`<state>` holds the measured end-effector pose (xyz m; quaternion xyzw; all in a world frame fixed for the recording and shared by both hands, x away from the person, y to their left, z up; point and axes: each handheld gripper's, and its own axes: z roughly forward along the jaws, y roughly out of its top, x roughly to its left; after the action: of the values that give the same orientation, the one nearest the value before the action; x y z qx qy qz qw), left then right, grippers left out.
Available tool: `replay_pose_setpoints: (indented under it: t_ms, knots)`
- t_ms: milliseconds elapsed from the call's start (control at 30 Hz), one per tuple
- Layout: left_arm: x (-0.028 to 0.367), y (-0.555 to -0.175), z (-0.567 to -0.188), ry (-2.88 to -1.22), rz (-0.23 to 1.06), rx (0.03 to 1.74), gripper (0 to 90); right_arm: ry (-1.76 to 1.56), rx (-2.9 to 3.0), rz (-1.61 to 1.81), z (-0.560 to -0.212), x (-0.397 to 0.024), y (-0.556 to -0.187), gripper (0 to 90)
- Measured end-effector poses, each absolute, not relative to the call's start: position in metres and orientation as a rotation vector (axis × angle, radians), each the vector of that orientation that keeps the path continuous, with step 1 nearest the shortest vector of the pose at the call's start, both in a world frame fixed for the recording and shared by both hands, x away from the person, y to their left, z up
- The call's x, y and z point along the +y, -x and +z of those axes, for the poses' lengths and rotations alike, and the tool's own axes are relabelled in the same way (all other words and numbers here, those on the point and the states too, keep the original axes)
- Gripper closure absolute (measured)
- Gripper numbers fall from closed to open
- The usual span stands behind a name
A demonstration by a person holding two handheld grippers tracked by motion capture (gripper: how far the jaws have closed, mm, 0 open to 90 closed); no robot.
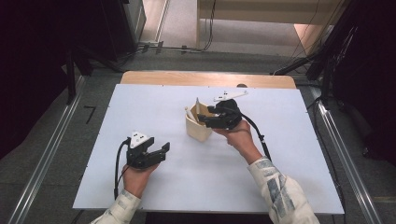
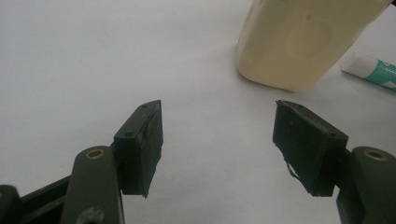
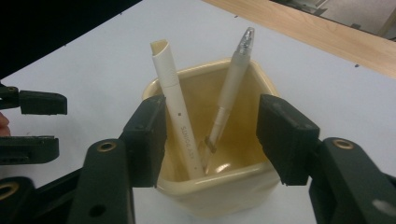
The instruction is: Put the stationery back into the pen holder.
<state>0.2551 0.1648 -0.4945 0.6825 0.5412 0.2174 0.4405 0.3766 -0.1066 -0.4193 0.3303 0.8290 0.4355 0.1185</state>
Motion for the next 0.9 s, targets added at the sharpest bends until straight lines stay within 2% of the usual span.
replay_pose_setpoints:
  t_ms: [300,900]
  knots:
    - [0.165,-0.255,-0.495,-1.694,0.539,1.343,34.3,-0.955,2.405,1.267,-0.420,-0.117,-0.374,26.3]
    - [0.166,-0.254,-0.494,-1.690,0.544,1.346,34.3,-0.999,2.350,1.262,-0.428,-0.154,-0.363,22.2]
